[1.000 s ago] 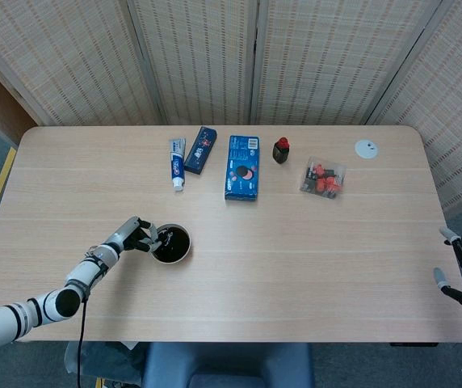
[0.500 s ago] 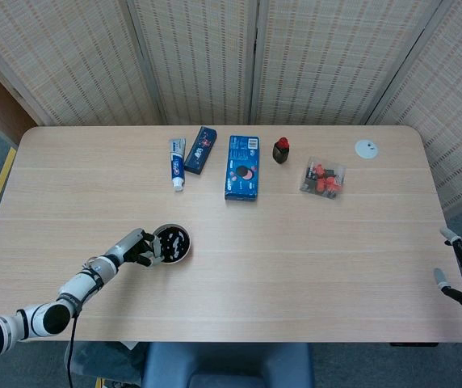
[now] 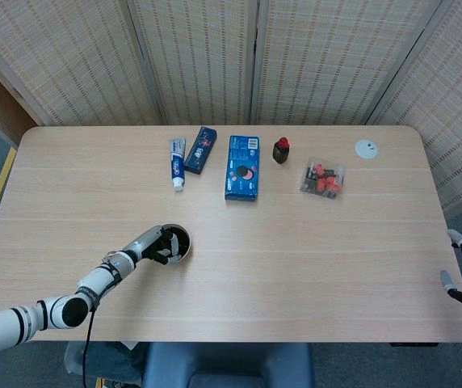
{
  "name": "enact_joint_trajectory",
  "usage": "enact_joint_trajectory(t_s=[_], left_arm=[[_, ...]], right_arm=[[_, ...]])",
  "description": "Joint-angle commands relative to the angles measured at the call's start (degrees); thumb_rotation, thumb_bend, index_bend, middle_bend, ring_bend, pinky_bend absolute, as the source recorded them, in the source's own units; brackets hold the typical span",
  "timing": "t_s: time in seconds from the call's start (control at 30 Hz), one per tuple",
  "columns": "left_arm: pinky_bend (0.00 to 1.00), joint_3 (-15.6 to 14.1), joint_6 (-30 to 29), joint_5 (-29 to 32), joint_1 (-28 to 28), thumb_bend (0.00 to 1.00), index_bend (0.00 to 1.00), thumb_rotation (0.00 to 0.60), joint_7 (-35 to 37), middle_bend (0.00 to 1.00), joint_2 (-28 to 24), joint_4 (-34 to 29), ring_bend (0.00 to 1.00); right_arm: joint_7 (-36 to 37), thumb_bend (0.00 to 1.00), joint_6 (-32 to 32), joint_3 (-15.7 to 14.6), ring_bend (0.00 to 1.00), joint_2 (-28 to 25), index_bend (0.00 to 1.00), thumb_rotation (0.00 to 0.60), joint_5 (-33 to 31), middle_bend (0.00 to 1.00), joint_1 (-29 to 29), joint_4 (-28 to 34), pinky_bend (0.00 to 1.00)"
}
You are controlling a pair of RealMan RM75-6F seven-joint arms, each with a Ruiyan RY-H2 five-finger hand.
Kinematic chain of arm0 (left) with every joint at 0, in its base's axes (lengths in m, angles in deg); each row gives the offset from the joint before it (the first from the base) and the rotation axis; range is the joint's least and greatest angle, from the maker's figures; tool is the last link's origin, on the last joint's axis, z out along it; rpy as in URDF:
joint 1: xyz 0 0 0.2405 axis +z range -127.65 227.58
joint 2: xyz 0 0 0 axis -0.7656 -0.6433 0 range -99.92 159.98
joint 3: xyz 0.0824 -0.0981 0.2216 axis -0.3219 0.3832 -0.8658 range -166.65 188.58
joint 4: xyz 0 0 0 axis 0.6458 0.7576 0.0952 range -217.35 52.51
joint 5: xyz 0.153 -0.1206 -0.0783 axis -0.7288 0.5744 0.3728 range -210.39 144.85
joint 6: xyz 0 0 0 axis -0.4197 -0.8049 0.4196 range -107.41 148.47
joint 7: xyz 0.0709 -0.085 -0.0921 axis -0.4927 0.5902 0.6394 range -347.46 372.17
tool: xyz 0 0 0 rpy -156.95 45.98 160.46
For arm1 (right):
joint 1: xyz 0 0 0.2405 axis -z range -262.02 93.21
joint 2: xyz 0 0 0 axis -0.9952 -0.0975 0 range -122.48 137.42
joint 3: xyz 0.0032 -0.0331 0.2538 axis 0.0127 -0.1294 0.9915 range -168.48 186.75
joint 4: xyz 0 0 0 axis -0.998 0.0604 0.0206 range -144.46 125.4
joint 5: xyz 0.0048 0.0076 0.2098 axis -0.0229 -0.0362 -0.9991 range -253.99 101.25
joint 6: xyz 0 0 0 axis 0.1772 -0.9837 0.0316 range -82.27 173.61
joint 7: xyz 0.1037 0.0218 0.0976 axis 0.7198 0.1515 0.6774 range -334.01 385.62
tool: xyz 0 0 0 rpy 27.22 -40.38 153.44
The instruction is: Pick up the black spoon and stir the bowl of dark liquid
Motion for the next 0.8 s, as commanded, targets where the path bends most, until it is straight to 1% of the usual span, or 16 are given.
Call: enact_joint_trajectory(t_s=[0.03,0.2,0.4,0.53,0.8], left_arm=[[1.00,-0.7,-0.4,2.4,-1.8,0.43,0.64,0.600,-1.2,1.00,1.1,1.7,1.00],[1.00,-1.8,-0.5,6.5,-3.9,0.43,0.64,0.600,-2.3,1.00,2.1,4.7,1.00],[1.00,-3.1,-0.9,10.4,-4.9,0.43,0.64,0.600,-2.9,1.00,2.8,7.9,1.00],[1.00,-3.4,-1.0,11.3,-4.5,0.43,0.64,0.600,-2.8,1.00,2.3,8.3,1.00],[1.00,-3.2,0.0,10.4,-2.1,0.43,0.64,0.600,-1.4,1.00,-0.3,7.6,1.00]], right_arm=[[0.1,0.34,0.0,0.0,0.25,0.1,0.15,0.600,0.0,0.32,0.0,-0.1,0.38],[0.1,0.34,0.1,0.0,0.25,0.1,0.15,0.600,-0.1,0.32,0.2,-0.1,0.38],[-0.1,0.34,0.0,0.0,0.25,0.0,0.15,0.600,-0.1,0.32,0.2,0.1,0.38],[-0.3,0.34,-0.2,0.1,0.25,0.0,0.15,0.600,0.0,0.32,0.0,0.2,0.38],[-0.4,0.34,-0.5,0.2,0.25,0.2,0.15,0.600,-0.1,0.32,-0.2,0.2,0.38]])
